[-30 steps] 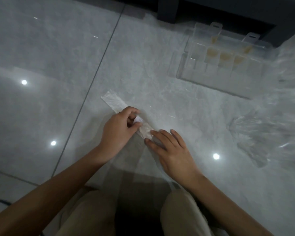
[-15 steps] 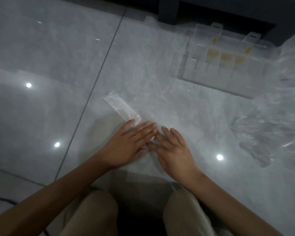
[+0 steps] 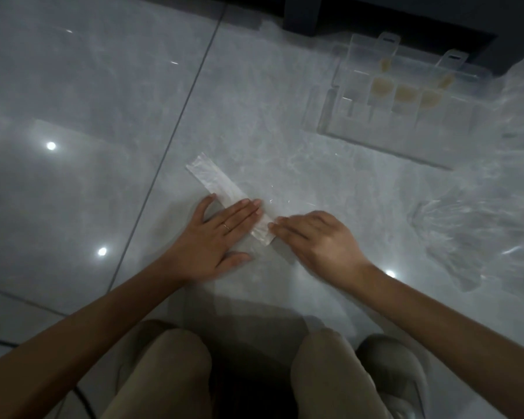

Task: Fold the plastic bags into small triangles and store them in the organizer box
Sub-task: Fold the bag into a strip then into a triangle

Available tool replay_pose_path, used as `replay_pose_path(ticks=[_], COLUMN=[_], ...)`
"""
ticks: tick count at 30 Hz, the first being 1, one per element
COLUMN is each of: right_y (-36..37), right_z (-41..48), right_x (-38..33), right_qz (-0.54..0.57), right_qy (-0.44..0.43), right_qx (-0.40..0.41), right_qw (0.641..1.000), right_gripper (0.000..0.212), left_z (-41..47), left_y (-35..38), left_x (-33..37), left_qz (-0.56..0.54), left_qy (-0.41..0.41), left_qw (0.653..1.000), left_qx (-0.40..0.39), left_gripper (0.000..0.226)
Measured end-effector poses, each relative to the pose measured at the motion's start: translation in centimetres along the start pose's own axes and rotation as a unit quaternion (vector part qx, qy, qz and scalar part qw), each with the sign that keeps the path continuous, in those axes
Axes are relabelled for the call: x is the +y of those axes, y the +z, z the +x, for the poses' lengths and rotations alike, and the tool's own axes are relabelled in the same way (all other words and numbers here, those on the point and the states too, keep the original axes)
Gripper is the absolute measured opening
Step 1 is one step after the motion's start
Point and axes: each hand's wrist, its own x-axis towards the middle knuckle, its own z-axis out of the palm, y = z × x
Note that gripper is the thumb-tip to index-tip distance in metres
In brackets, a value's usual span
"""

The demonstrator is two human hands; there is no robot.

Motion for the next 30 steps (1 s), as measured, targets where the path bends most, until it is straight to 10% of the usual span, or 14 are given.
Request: replay_pose_path(ticks=[30], right_y=[0.7], right_z=[2.5], right_x=[1.2], right_qz=[-0.013], right_qy=[-0.120], right_qx=[0.026], right_qw=[0.992], right_gripper=[0.029], left_z=[-0.2], left_y=[-0.2], left_x=[-0.4], left_qz=[-0.092], left_qy=[0.025], left_qw=[0.995], left_qx=[-0.002], left_gripper=[0.067])
